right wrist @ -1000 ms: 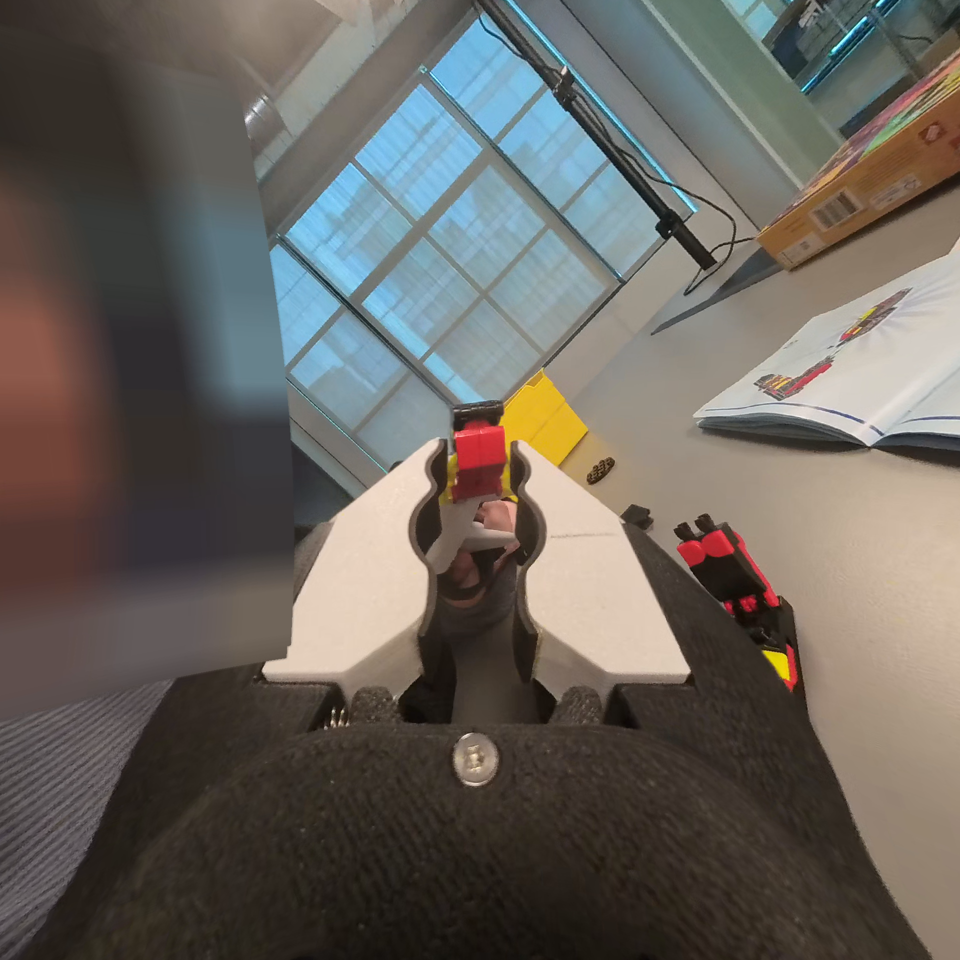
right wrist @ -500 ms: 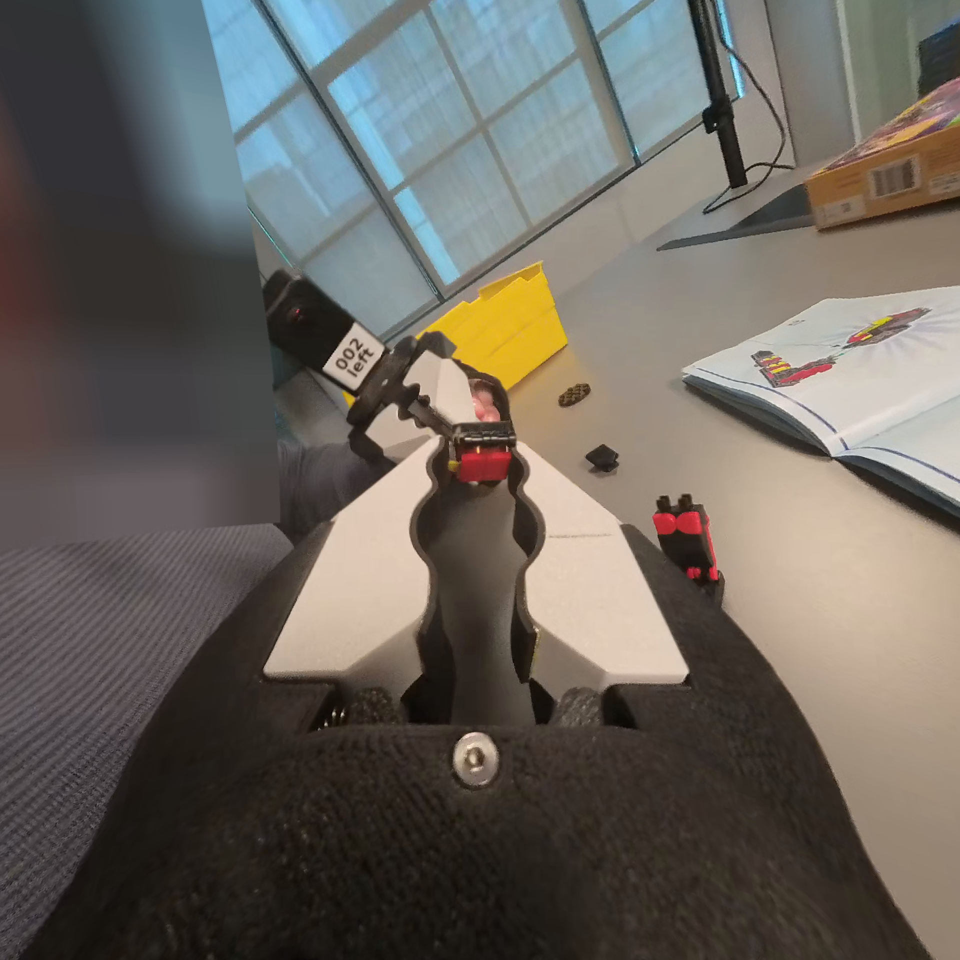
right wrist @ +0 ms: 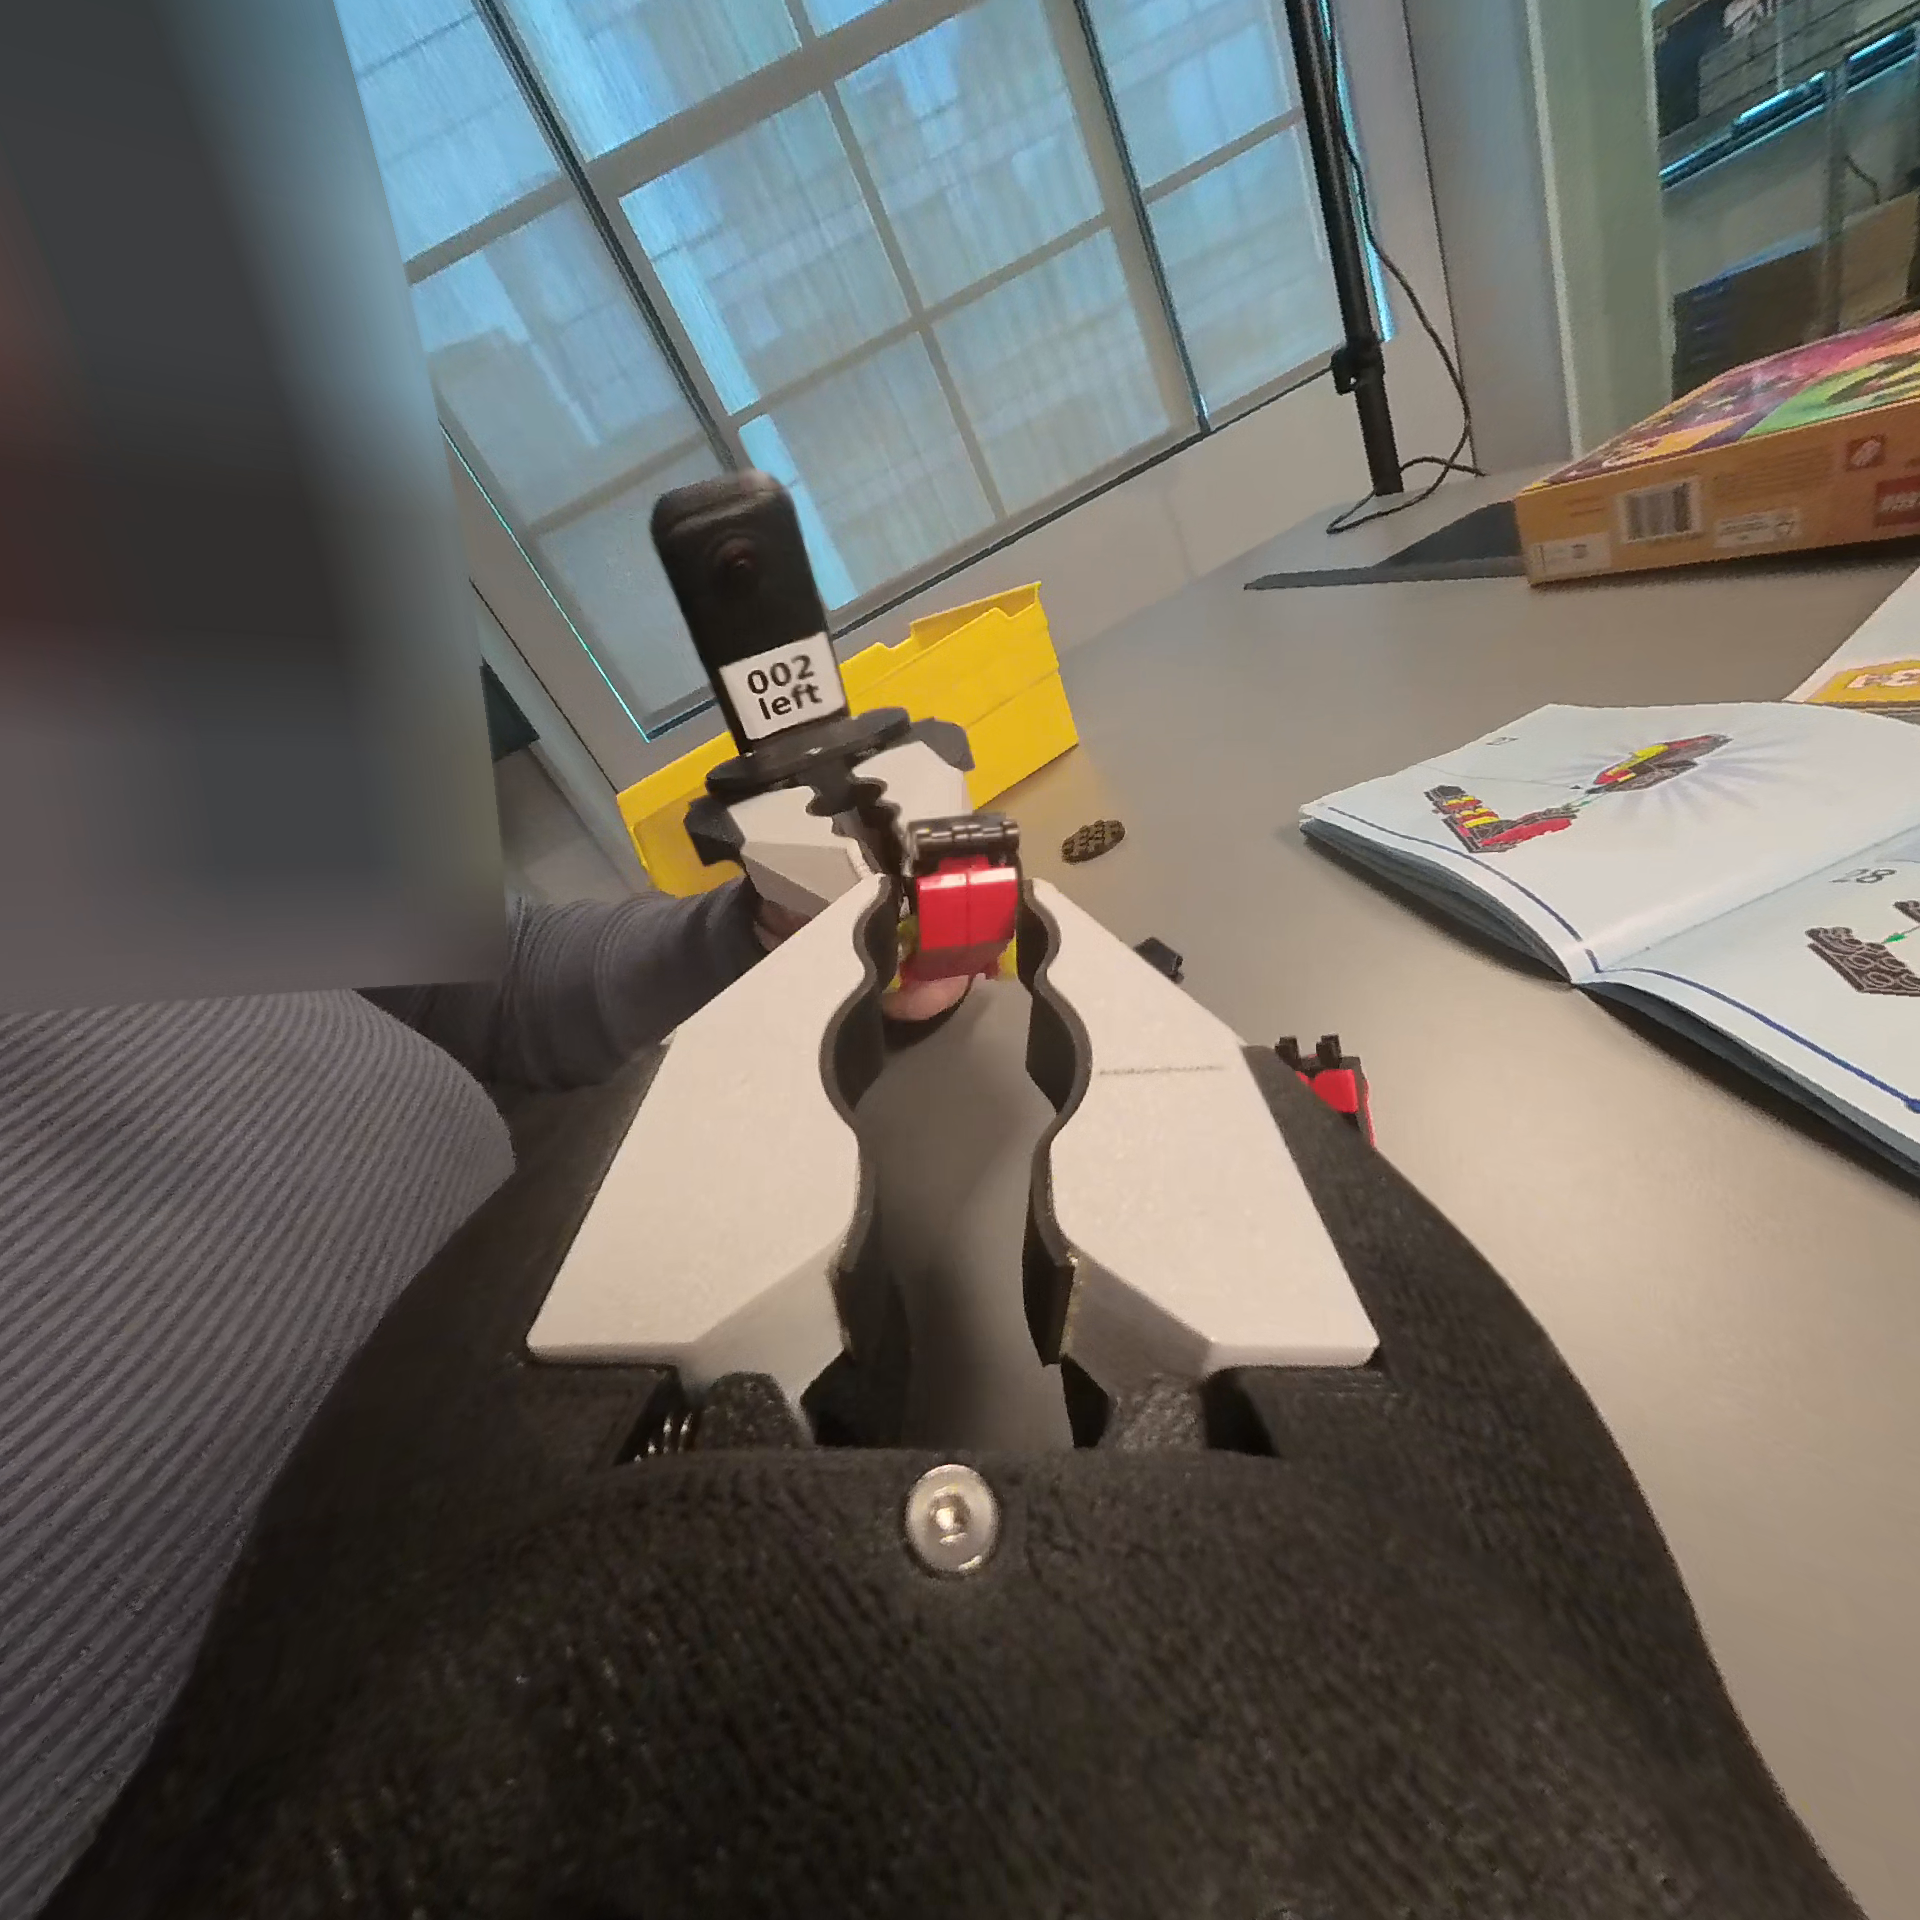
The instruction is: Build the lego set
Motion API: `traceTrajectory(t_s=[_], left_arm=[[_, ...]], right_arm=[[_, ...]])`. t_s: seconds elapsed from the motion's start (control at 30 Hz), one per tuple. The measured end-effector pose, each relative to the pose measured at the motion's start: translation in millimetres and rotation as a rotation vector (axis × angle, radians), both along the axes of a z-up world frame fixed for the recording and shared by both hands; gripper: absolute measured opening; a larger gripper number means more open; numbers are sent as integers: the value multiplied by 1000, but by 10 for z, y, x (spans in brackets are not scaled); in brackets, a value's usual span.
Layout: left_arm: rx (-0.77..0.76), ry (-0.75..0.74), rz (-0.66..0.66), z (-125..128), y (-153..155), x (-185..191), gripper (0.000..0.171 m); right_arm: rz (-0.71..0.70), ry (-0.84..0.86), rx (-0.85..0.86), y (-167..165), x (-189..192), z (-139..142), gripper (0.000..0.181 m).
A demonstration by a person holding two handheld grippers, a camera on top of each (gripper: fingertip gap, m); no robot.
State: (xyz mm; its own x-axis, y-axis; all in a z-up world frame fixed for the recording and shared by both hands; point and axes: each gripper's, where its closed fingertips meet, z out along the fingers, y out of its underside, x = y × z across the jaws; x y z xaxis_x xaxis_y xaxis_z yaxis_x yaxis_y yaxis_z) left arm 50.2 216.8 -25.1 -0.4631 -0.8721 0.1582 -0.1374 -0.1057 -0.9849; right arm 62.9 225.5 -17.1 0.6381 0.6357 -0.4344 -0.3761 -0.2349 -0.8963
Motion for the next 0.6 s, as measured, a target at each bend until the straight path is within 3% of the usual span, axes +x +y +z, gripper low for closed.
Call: traceTrajectory(t_s=[0.6], left_arm=[[-204, 98, -93, -36, -48, 13, 12]], right_arm=[[-39, 1, 80, 2, -5, 92, 21]])
